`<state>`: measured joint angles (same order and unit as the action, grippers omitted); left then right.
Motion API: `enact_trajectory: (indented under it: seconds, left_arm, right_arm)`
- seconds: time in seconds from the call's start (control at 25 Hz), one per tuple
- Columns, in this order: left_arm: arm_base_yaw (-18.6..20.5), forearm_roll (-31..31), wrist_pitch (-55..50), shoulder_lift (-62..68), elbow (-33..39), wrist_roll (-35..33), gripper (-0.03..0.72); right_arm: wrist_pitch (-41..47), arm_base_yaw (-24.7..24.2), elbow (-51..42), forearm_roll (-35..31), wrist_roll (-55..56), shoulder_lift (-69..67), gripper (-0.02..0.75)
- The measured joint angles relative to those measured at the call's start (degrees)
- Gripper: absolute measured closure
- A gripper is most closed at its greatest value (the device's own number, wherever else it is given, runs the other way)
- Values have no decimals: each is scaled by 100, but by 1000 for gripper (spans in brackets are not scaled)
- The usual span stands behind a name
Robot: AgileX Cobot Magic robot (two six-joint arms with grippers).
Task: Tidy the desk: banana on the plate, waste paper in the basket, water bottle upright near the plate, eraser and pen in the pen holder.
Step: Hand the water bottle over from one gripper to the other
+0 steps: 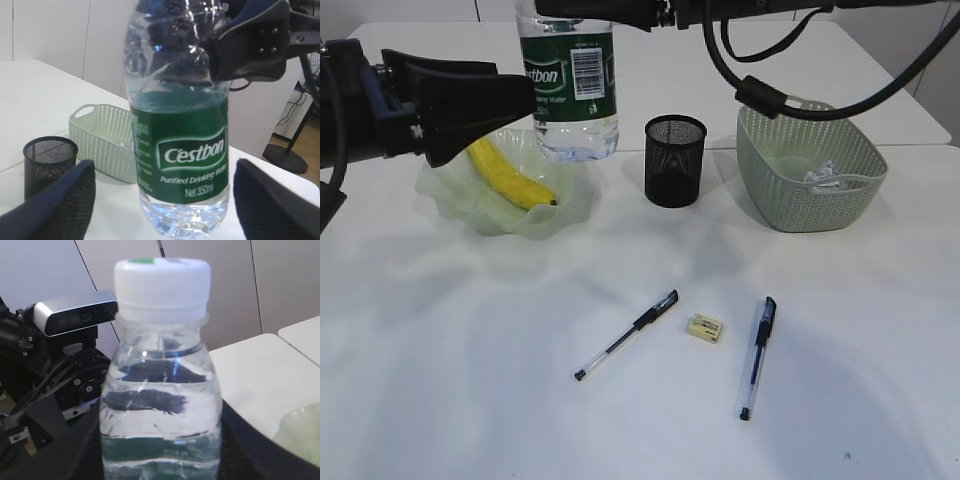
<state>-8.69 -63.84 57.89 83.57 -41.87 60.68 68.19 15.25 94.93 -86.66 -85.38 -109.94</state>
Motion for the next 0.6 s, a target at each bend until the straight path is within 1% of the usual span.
enact_trajectory:
  seconds: [0.12,0.28,0.44,0.6]
  left_arm:
    - [0,-1,-9,0,0,0,83]
    - [0,-1,40,0,0,0,137]
    - [0,12,326,0,0,0,191]
    - [0,52,440,0,0,82,205]
  right_arm:
    - [0,0,0,0,0,0,336]
    - [0,0,0,0,0,0,336]
    - [0,0,0,0,0,0,336]
    - [0,0,0,0,0,0,336]
